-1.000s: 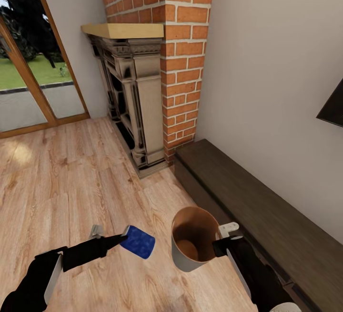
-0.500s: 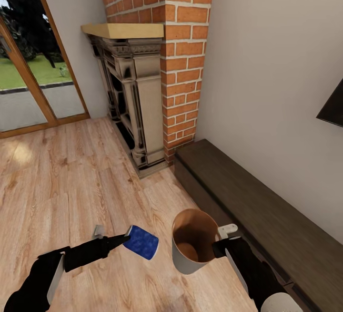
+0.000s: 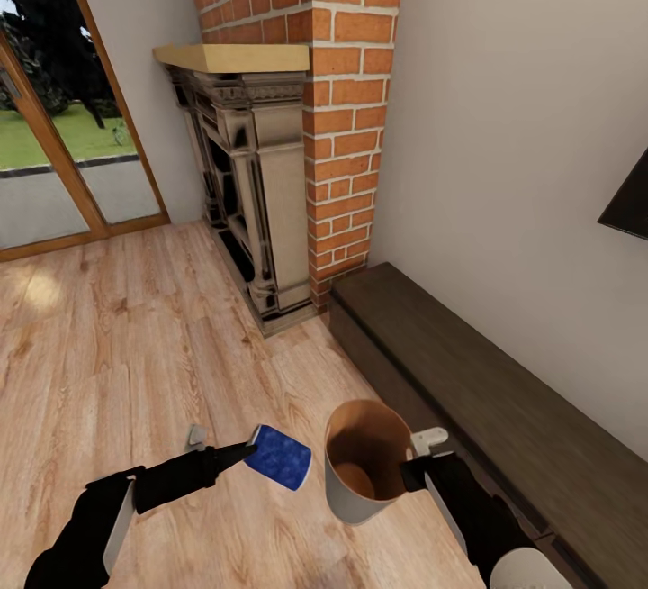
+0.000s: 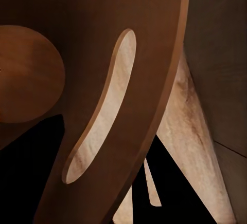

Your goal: Put the three can of soda from the living room inside the tash can in the kitchen.

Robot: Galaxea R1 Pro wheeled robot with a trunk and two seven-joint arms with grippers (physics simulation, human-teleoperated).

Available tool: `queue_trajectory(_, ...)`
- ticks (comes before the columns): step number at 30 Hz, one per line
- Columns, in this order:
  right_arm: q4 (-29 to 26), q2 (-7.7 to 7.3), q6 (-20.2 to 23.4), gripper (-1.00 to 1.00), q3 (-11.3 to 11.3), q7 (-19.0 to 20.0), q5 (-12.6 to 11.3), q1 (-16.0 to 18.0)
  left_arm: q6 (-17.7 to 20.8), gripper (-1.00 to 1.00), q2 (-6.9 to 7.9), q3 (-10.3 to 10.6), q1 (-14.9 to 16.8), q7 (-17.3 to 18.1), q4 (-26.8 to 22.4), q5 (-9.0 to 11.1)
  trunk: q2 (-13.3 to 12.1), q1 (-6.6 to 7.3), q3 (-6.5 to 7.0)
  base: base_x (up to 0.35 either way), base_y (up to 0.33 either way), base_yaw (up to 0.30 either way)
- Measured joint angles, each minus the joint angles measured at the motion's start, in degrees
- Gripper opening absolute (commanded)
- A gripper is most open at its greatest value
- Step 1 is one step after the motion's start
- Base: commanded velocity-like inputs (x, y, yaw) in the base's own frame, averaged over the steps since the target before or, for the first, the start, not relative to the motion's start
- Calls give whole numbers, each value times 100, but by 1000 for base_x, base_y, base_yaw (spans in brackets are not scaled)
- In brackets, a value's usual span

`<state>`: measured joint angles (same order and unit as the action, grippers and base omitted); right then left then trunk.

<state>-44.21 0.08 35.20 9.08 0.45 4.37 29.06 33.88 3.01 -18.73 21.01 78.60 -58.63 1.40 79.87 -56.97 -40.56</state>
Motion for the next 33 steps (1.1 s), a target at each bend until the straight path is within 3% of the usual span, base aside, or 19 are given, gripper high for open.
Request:
queue_trajectory(7, 481, 0, -307, -100, -1, -2, 9, 199, 7, -100, -10, 6, 0, 0, -5, 0, 0, 0, 0, 0, 0, 0)
queue_trajectory(20, 564, 9, -336, -100, -2, -3, 14, 222, 9, -100, -64, 9, 0, -3, -4, 7, 0, 0, 0, 0, 0, 0)
queue_trajectory(25, 615, 8, -339, -100, 0, -2, 18, 225, 10, -100, -252, 17, 0, -8, -10, 6, 0, 0, 0, 0, 0, 0)
queue_trajectory(29, 629, 9, -339, -100, -1, -1, 13, 228, 15, -100, -290, 18, 0, -5, -15, 18, 0, 0, 0, 0, 0, 0)
queue_trajectory(31, 634, 9, -339, -100, 0, -2, 15, 229, 17, -100, -302, 18, 0, 1, -16, 212, 0, 0, 0, 0, 0, 0)
queue_trajectory(32, 635, 9, -338, -100, -1, -1, 11, 229, 18, -100, -305, 20, 0, 2, -18, 495, 0, 0, 0, 0, 0, 0)
queue_trajectory(33, 635, 9, -339, -100, -1, -1, 12, 229, 17, -100, -306, 26, 0, 1, -17, 588, 0, 0, 0, 0, 0, 0)
